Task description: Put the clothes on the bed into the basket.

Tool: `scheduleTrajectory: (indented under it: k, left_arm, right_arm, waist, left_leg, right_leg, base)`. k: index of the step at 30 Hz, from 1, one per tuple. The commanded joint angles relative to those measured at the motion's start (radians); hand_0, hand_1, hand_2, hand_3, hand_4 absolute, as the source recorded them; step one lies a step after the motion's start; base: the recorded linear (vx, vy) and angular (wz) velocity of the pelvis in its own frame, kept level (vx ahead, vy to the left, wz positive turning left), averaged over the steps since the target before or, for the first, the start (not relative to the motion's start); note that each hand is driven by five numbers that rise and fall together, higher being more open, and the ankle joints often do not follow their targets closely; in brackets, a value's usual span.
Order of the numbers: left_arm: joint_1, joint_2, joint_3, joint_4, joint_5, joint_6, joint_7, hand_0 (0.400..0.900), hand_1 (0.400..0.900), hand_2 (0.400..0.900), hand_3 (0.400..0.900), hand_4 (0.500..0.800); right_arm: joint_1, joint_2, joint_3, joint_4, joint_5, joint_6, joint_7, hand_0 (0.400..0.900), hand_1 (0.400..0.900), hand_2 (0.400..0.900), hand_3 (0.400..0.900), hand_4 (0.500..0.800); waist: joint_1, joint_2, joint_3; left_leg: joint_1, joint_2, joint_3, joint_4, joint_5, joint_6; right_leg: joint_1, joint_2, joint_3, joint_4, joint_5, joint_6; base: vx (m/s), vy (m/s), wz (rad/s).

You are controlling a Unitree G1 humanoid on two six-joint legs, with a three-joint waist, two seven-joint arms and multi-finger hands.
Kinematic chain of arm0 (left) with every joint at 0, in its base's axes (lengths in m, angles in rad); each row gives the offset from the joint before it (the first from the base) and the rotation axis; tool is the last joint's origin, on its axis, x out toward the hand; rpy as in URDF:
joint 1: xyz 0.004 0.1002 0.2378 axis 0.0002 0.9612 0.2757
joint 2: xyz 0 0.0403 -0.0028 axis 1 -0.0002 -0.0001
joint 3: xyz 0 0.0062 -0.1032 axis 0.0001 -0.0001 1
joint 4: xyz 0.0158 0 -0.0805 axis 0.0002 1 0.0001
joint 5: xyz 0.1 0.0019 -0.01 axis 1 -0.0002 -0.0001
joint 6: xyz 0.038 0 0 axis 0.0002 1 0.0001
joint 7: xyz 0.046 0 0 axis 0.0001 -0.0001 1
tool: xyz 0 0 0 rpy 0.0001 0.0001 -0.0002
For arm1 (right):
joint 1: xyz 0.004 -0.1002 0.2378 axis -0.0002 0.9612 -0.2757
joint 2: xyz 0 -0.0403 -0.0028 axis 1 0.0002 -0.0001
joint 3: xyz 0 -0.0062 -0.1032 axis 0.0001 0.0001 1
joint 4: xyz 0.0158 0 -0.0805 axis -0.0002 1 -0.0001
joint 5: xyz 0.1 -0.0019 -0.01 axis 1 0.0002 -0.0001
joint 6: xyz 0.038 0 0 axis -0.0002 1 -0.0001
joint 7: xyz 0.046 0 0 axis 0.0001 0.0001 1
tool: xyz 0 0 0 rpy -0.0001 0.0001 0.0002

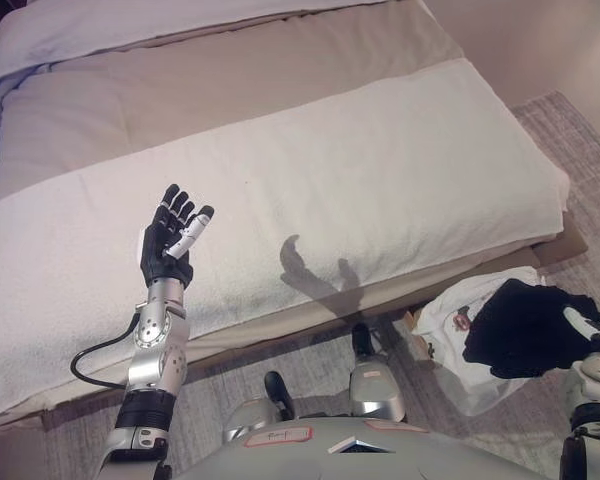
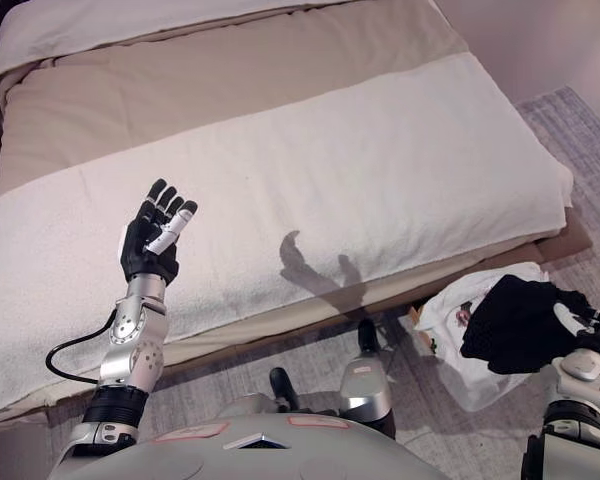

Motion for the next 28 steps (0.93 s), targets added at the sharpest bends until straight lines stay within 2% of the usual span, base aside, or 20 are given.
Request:
scheduleTrajectory:
  k: [1, 21, 28]
  left_arm:
    - [-0.077, 0.067, 0.012, -0.075, -0.012, -0.083, -0.012, 0.900, 0.900, 0.900, 0.900, 0.800]
    - [-0.075, 0.048, 0.037, -0.071, 0.008, -0.083, 0.016, 0.900, 0.900, 0.900, 0.900, 0.800]
    - [-0.076, 0.040, 0.043, -0.071, 0.016, -0.086, 0.024, 0.900, 0.900, 0.900, 0.900, 0.800]
  right_arm:
    - [-0.135, -0.126, -0.069, 0.068, 0.035, -0.083, -0.067, 0.900, 0.900, 0.900, 0.900, 0.800]
    - [-0.108, -0.078, -0.072, -0.055, -0.011, -0.097, -0.108, 0.900, 0.900, 0.900, 0.900, 0.800]
    - [-0.129, 0.005, -0.024, -0.168, -0.064, -0.104, -0.122, 0.900, 0.900, 0.900, 0.900, 0.800]
  waist:
    - [0.035, -0.036, -0.017]
    - [0.036, -0.050, -0.031]
    - [0.043, -0.055, -0.035]
  left_leg:
    - [0.009, -0.012, -0.038, 0.031, -0.097, 0.011]
    - [0.029, 0.003, -0.031, 0.024, -0.100, 0.007]
    - [0.036, 0.006, -0.034, 0.026, -0.103, 0.008]
  right_leg:
    - [0.029, -0.041, -0.063, 0.008, -0.005, 0.059]
    - [0.056, -0.022, -0.062, 0.005, -0.026, 0.052]
    - [0.068, -0.017, -0.064, 0.005, -0.031, 0.047]
  base:
    - [0.00, 0.000, 0.00]
    - [0.00, 0.000, -0.01]
    - [0.00, -0.001, 0.02]
